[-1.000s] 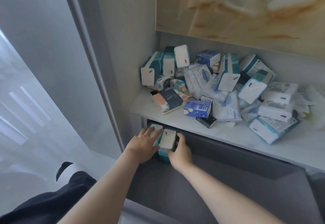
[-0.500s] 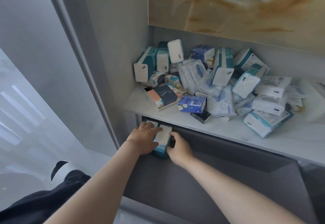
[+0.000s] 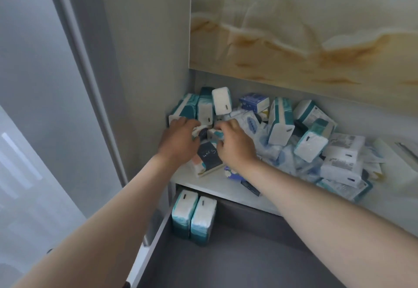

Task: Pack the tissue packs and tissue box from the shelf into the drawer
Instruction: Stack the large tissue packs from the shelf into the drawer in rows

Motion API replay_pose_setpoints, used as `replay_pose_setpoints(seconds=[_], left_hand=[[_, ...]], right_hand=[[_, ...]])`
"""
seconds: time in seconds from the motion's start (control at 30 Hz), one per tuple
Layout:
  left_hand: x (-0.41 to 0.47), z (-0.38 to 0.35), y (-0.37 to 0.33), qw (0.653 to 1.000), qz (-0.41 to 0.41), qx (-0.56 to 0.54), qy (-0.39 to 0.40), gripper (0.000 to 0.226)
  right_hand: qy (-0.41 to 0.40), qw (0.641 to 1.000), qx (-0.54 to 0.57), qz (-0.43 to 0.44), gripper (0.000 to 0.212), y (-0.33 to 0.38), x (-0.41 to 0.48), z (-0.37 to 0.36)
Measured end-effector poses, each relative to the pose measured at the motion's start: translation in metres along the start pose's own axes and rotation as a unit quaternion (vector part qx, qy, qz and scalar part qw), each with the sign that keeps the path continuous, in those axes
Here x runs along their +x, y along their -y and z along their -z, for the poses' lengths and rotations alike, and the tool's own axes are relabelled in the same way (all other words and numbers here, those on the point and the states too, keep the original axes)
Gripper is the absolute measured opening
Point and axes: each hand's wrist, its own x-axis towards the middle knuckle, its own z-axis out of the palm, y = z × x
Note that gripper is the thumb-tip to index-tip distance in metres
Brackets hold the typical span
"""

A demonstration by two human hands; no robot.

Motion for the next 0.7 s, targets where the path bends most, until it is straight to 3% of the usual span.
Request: replay_pose_setpoints(seconds=[0.17, 0.33, 0.47, 0.7], left_hand=[[0.043, -0.010, 0.016, 0.990, -0.027, 0.142, 0.004, 0.066], [0.060, -0.028, 0.025, 0.981, -0.026, 0.194, 0.013, 0.064], [0.064, -0.040, 0.034, 0.988, -0.029, 0.149, -0.042, 0.069], [0.059, -0.035, 0.018, 0.995, 0.002, 0.095, -0.022, 0.086]], right_hand=[[0.030, 0.981, -0.192, -0.003, 0.090, -0.008, 0.083, 0.012], [0.112, 0.926, -0.358, 0.036, 0.112, -0.017, 0.134, 0.003], [0.124, 0.916, -0.377, 0.048, 0.112, -0.022, 0.146, -0.009], [-0.014, 0.945, -0.296, 0.137, 0.104, -0.028, 0.118, 0.011]])
